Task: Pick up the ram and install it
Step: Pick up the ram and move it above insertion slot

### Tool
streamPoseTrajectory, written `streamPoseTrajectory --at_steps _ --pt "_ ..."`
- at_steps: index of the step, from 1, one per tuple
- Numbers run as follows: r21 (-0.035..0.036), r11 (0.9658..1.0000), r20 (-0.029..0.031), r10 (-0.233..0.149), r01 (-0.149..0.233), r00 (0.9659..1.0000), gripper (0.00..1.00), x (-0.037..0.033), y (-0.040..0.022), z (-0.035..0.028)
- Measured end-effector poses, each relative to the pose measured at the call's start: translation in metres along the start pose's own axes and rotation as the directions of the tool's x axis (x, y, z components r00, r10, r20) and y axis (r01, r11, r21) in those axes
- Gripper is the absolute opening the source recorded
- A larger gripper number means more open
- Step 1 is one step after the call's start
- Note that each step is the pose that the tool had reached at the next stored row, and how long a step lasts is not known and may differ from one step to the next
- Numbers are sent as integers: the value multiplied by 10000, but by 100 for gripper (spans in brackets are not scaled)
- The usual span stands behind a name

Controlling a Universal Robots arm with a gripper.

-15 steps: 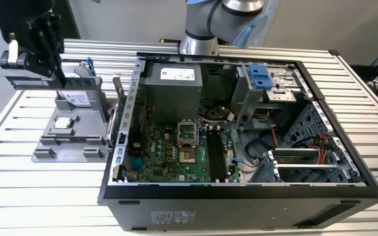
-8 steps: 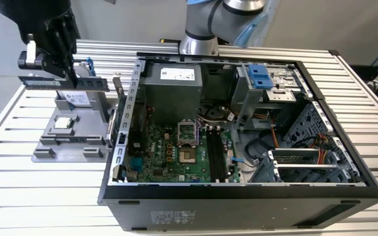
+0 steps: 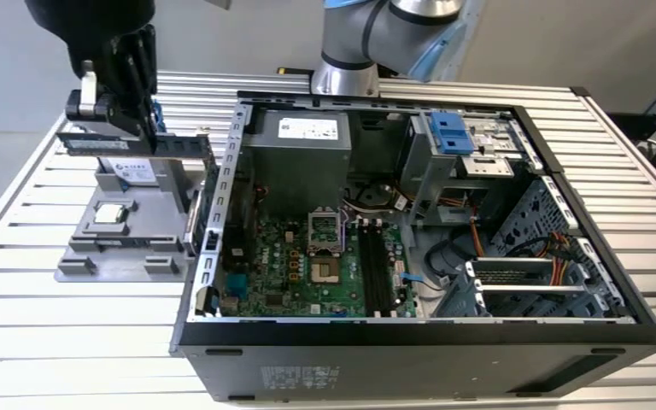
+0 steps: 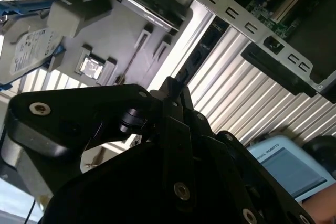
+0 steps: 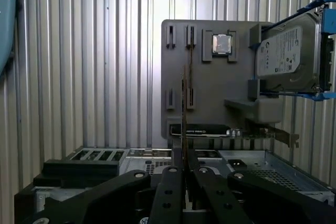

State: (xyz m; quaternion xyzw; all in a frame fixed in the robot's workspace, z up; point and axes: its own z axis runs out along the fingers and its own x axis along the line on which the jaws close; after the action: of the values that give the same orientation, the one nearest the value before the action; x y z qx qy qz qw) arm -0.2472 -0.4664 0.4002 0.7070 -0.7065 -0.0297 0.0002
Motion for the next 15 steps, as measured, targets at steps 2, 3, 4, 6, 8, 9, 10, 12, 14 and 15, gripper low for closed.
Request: streamPoseTrajectory --at_steps 2,3,4,6,8,9,10,12,14,15 --pt "-16 10000 0 0 0 10000 0 0 -51 -2" --pt "-26 10000 0 1 -1 10000 0 0 -78 -4" --pt "-33 10000 1 0 0 10000 0 0 -103 -4" --pt "-53 10000 1 1 -1 10000 0 0 -157 -7" --pt "-73 10000 1 3 -3 10000 0 0 -208 -9" --pt "-83 10000 1 3 -3 10000 0 0 -232 -10" --pt "-91 10000 2 3 -3 10000 0 0 -254 -10" --pt "-105 9999 0 3 -3 10000 0 0 -288 -12" --pt "-112 9999 0 4 -4 10000 0 0 -315 -13" --pt "-115 9999 0 4 -4 10000 0 0 -328 -14"
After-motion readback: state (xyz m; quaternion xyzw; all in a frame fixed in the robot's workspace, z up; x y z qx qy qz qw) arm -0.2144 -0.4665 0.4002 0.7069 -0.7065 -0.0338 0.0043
